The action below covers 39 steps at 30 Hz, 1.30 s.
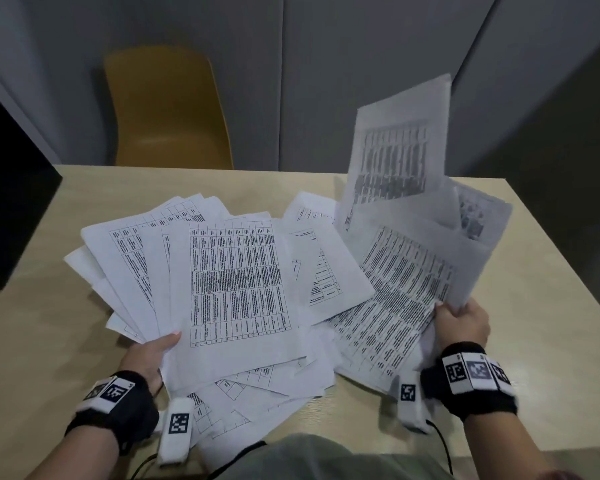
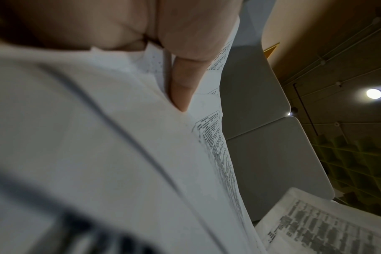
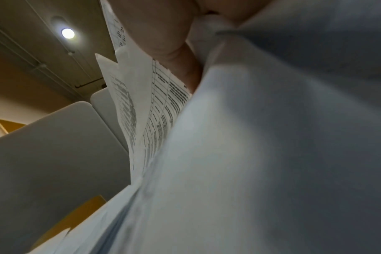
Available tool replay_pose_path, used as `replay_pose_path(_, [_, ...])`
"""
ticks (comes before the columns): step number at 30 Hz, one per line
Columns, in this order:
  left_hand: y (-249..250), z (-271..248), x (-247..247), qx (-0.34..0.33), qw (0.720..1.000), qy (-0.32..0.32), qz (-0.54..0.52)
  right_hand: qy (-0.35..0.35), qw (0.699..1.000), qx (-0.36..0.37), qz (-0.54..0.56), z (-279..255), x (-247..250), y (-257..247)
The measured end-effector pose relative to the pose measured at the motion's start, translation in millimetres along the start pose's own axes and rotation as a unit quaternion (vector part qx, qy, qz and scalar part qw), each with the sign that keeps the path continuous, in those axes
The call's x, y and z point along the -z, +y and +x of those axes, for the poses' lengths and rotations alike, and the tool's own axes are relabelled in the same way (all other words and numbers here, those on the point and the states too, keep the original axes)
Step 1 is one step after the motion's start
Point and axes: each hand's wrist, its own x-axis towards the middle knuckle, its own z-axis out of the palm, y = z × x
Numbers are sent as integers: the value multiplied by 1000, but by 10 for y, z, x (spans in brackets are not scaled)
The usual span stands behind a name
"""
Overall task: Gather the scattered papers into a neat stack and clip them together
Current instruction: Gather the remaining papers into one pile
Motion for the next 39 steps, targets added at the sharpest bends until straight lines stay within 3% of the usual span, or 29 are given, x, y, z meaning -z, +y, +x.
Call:
replay_pose_path(4, [27, -67, -15, -5, 1000, -4, 25, 45, 999, -2, 30, 133, 57, -208])
replay_pose_path(7, [70, -144, -58, -7, 999, -3, 34, 71, 992, -50, 93, 233, 8, -375])
replay_pose_path(12, [109, -180, -61, 7, 999, 16, 46, 97, 973, -115, 175, 323, -127, -652])
replay_pose_path(19, [128, -195, -64, 37, 997, 3, 71, 130, 938, -131, 292, 347, -230, -954])
replay_pose_path(26, [114, -192, -94, 13, 998, 35, 46, -8, 950, -149, 276, -53, -419, -848])
replay_pose_path(33, [281, -555, -297, -36, 996, 63, 49, -182, 922, -154, 304, -572, -605, -620])
replay_pose_path(39, [177, -316, -183, -22, 996, 49, 66, -274, 937, -85, 197, -718, -698, -517])
